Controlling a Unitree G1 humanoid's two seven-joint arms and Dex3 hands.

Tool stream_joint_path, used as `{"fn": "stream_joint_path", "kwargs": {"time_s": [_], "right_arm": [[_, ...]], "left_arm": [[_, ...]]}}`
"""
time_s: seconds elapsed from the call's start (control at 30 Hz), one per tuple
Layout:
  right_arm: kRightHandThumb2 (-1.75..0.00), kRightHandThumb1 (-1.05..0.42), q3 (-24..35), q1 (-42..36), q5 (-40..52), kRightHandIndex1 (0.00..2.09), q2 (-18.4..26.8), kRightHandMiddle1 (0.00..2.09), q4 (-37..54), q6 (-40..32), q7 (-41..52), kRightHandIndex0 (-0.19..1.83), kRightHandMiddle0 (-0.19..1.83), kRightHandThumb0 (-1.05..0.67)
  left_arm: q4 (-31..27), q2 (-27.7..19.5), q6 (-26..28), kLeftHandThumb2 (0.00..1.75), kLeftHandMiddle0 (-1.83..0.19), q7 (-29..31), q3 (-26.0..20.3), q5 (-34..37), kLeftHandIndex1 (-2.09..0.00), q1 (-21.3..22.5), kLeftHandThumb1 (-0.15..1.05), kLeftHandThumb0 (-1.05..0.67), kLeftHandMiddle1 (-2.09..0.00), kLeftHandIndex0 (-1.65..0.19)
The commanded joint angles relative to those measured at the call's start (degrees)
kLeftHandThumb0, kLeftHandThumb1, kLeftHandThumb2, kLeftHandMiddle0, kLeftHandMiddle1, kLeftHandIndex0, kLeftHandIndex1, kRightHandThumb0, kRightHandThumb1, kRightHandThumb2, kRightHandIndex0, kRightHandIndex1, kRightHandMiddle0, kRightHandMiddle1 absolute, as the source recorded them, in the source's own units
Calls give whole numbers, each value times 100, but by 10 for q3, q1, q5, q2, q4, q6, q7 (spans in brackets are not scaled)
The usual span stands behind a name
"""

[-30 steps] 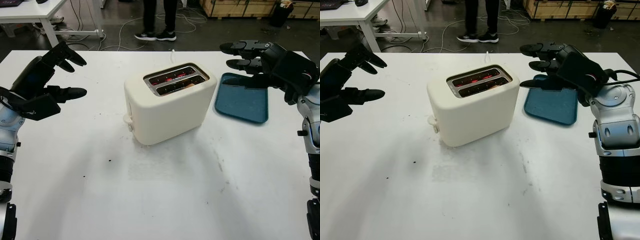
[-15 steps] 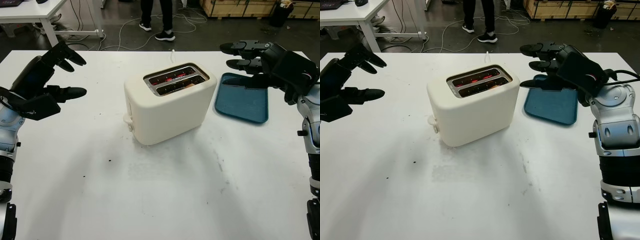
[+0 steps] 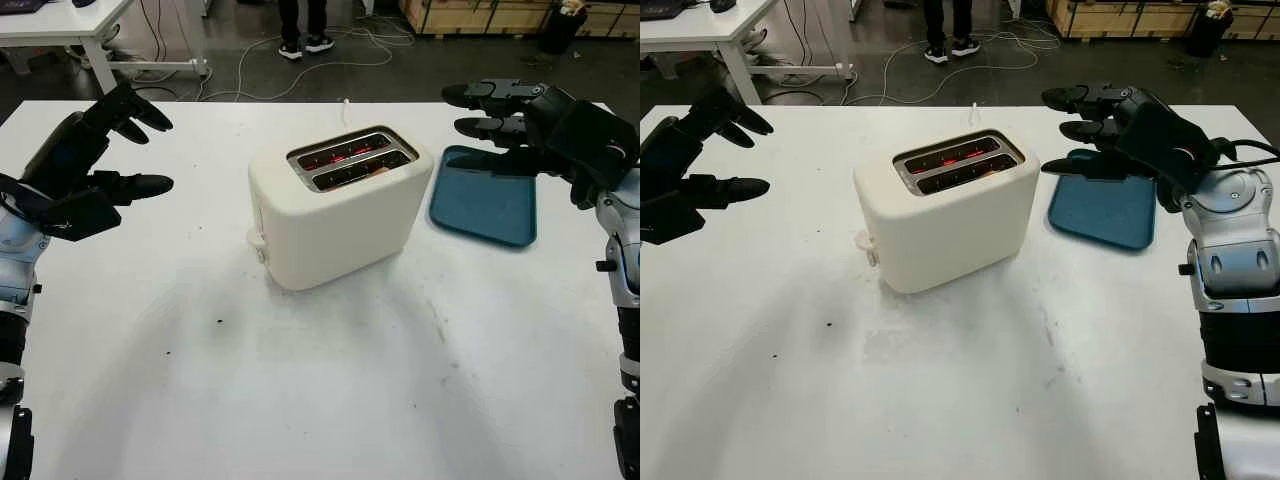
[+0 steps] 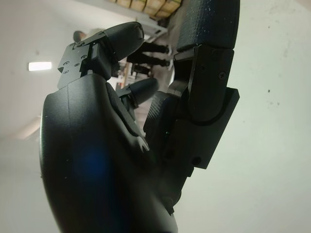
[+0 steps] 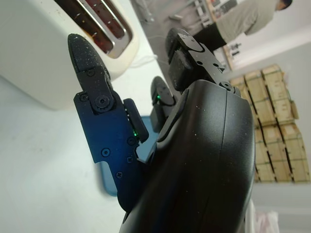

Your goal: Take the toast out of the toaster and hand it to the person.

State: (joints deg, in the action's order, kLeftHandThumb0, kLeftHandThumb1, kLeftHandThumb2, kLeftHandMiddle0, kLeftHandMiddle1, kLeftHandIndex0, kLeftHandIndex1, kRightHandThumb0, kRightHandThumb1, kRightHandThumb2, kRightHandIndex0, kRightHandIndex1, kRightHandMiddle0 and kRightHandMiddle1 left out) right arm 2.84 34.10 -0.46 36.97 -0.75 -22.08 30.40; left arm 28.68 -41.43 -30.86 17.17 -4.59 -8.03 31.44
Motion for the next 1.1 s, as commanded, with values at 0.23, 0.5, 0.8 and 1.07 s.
{"fn": "stream_joint_path", "kwargs": {"time_s": [0.23, 0.5, 0.8, 1.07], "right_arm": [[0, -77, 3, 2, 3, 2, 0, 0, 1, 7, 0, 43, 45, -53], [0, -76, 1, 5, 3, 2, 0, 0, 2, -1, 0, 43, 45, -54], [0, -76, 1, 5, 1, 2, 1, 0, -7, 17, 2, 43, 45, -55], [0, -76, 2, 5, 1, 2, 2, 1, -6, 21, 2, 43, 45, -53]], "left_arm": [[-5, 0, 2, 32, 0, -7, -5, -4, -143, -5, 92, -105, -158, 0], [-2, -1, 0, 33, 0, -7, -4, -2, -141, -4, 92, -105, -157, 0], [-4, 0, 2, 32, 0, -6, -4, 0, -142, -4, 92, -105, -157, 0], [-5, -2, 9, 33, 0, -7, -2, -5, -143, -1, 92, -105, -157, 0]]}}
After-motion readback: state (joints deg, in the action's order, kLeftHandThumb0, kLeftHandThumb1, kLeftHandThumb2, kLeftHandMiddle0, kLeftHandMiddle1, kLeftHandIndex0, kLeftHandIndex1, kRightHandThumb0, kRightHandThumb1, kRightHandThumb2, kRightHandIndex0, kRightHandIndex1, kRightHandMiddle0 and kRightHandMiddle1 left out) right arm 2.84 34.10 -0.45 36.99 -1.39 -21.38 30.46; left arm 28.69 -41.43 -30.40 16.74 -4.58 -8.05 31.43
